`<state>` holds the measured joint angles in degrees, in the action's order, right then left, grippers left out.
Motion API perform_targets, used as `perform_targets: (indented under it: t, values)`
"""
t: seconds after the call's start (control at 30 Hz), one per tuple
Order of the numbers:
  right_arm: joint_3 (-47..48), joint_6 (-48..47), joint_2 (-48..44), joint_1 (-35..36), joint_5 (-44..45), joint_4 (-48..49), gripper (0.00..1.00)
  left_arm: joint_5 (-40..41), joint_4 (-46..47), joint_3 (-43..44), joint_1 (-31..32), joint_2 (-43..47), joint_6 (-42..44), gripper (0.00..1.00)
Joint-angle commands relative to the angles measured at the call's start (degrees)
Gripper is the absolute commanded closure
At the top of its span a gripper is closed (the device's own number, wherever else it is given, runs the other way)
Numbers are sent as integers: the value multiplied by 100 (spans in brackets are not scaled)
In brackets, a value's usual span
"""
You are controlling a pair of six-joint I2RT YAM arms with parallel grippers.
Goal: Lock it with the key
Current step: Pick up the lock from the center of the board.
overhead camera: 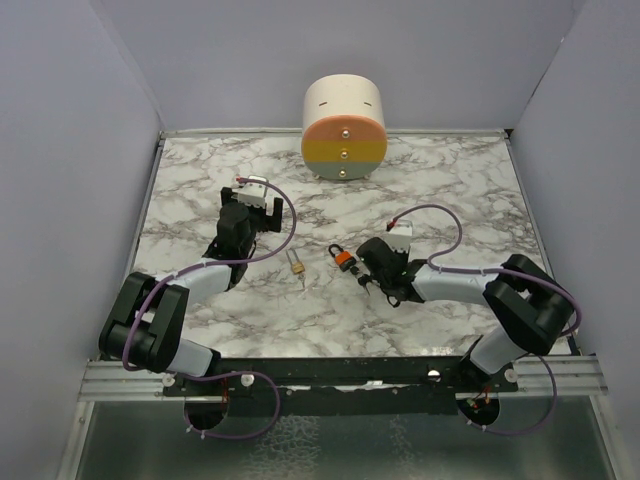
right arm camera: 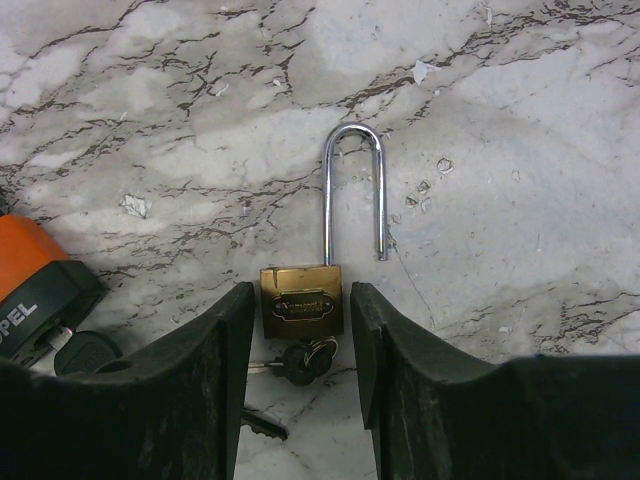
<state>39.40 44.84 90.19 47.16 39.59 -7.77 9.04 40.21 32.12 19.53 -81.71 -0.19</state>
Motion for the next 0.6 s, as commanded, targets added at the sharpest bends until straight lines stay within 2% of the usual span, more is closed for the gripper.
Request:
perform_targets:
  t: [0.0,0.07,0.2,0.43,0.57]
  values:
    - [-258,43,-88,-137,-184,-181,66,-6,103,36,18,-34,53,1]
    - [-257,38,-121,-145,-196,-202,74,-6,102,40,23,-35,52,1]
    - [-215,10,-136,-148,-224,-304,98,3,100,40,24,-24,58,1]
    - [-43,-502,-222,-150,-304,60,99,-3,95,57,21,-36,57,1]
    - [258,-1551,-399,-149,-381,912,99,-6,69,83,22,-5,69,1]
